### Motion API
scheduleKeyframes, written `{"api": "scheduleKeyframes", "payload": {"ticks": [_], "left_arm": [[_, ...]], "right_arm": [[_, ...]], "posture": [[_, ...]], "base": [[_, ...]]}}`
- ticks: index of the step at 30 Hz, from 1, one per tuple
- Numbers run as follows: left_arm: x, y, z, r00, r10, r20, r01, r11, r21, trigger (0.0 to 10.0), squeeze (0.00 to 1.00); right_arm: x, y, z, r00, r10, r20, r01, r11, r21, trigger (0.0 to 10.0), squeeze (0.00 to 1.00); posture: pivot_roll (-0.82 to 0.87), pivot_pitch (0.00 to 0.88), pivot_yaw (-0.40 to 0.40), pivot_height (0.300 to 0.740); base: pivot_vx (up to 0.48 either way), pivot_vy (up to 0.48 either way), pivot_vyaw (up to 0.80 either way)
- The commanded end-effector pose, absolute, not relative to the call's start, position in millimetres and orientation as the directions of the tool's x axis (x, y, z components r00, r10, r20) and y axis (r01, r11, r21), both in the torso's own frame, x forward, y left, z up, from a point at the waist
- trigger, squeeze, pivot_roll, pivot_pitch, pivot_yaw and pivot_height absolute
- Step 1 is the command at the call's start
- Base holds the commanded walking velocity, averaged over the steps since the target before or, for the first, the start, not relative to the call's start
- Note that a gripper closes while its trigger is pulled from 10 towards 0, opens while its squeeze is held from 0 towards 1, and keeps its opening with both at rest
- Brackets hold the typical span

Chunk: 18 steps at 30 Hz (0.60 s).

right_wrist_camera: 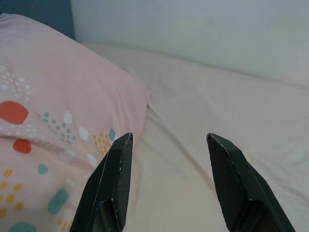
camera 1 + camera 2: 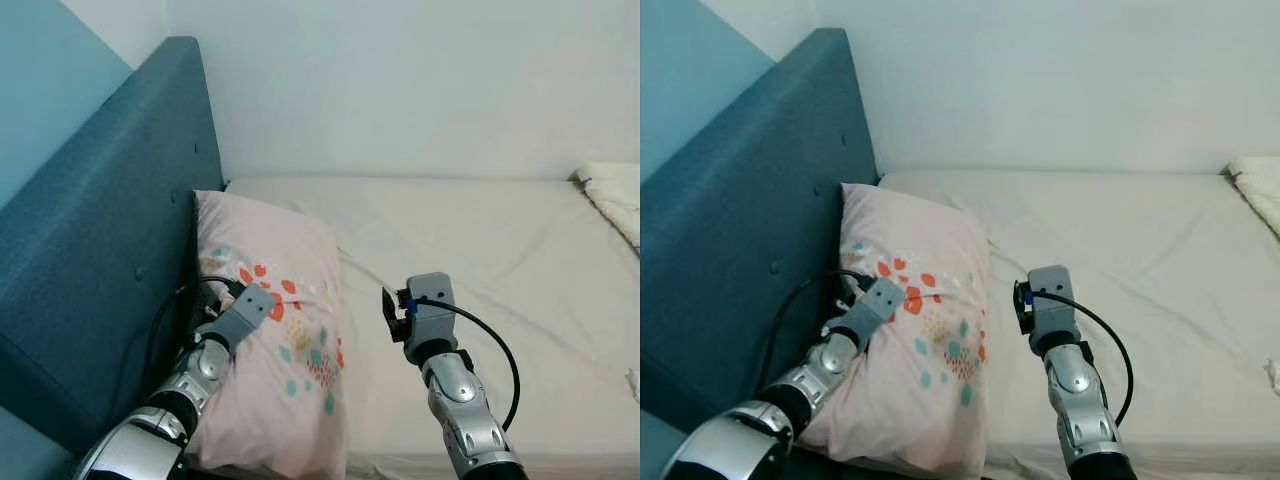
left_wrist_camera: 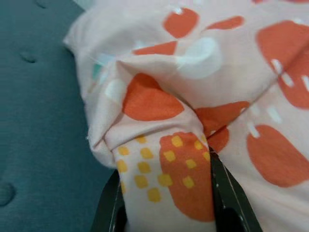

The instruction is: Clean up the room

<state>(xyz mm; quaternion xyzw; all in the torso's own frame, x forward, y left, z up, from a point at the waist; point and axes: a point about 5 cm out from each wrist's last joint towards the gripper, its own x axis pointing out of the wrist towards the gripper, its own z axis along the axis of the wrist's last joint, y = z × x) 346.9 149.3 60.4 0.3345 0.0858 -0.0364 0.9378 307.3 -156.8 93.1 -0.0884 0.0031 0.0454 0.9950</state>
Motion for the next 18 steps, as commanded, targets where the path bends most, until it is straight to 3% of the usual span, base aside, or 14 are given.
{"api": "scheduleKeyframes", "payload": {"ticks": [1,9,16,18], "left_arm": [[357.1,150.5,78.8,0.994,-0.022,-0.108,0.083,0.791,0.606,10.0,0.0],[386.2,159.1,140.5,0.994,-0.095,0.044,0.058,0.846,0.53,10.0,0.0],[389.8,165.2,153.7,0.987,-0.153,0.059,0.097,0.837,0.538,10.0,0.0],[389.5,166.4,155.7,0.981,-0.186,0.055,0.139,0.874,0.466,10.0,0.0]], "right_arm": [[307.1,-153.7,92.3,0.995,0.101,-0.024,-0.104,0.98,-0.172,10.0,0.0],[311.0,-149.3,92.9,0.993,0.117,-0.024,-0.12,0.978,-0.17,10.0,0.0],[315.7,-146.4,95.6,0.992,0.123,-0.016,-0.124,0.978,-0.166,10.0,0.0],[316.6,-146.1,95.1,0.992,0.124,-0.017,-0.125,0.979,-0.162,10.0,0.0]], "posture": [[-0.06,0.12,-0.034,0.74],[-0.04,0.084,-0.053,0.74],[-0.04,0.062,-0.051,0.74],[-0.03,0.039,-0.046,0.74]], "base": [[0.0,0.0,0.0],[0.0,0.0,0.0],[0.0,0.0,0.0],[0.0,0.0,0.0]]}}
